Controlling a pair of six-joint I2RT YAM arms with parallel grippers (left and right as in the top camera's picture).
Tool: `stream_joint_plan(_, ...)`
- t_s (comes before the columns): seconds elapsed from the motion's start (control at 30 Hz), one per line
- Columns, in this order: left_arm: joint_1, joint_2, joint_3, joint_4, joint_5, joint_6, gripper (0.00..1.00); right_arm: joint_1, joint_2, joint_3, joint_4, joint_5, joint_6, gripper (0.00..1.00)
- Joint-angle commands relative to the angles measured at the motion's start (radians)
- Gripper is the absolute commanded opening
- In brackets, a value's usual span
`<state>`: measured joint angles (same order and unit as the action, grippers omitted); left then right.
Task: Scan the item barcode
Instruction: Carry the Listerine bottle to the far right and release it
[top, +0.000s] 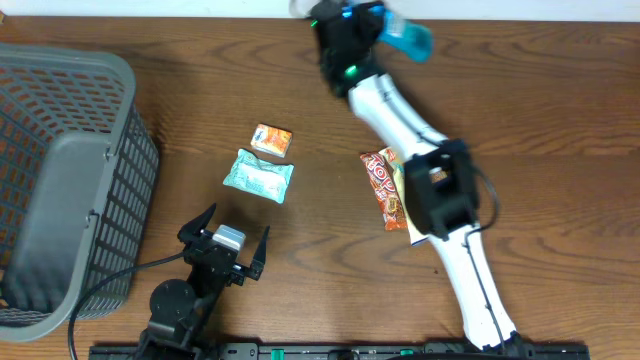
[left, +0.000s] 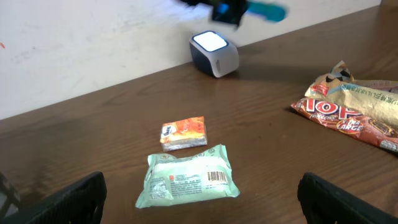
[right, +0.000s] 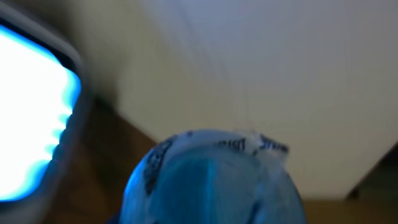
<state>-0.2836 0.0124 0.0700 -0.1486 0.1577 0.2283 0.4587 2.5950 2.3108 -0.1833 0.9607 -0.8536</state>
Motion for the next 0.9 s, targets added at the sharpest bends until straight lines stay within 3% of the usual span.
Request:
stream_joint_plan(0.0, -0.004, -0.002, -0.016, -0.026, 0.006, -0.013, 0.98, -0.122, -0.134, 0.042, -0.205, 0.132, 0.274, 0.01)
stream_joint_plan(0.17, -0.004, -0.002, -0.016, -0.026, 0.006, -0.013, 0.98, -0.273, -0.132, 0.025, -0.613, 0.076, 0.572, 0.01)
stream_joint_plan(0.3, -0.004, -0.002, -0.016, -0.026, 0.006, -0.013, 0.98, -0.404, -0.132, -0.016, -0.761, -0.064, 0.678, 0.01)
stream_joint_plan(0.47, -0.004, -0.002, -0.016, -0.026, 0.006, -0.013, 0.98, -0.566, -0.132, -0.106, -0.761, -0.1, 0.682, 0.01)
stream_joint_plan(0.87, -0.004, -0.002, -0.016, -0.026, 0.006, -0.013, 0.98, -0.864, -0.132, -0.333, -0.583, -0.107, 0.674, 0.01)
